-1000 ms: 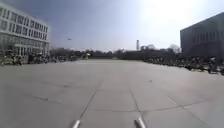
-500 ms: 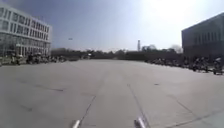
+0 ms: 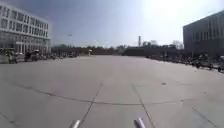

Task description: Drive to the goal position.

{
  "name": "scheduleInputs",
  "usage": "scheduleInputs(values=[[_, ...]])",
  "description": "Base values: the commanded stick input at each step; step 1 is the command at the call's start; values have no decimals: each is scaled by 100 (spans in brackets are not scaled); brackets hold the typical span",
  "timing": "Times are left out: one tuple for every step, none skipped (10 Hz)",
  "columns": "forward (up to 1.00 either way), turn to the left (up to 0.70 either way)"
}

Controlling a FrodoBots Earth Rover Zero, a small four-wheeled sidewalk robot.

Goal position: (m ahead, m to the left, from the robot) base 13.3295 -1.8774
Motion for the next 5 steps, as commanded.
scheduleInputs(values=[[70, 0], [70, 0], [70, 0], [70, 0], [70, 0]])
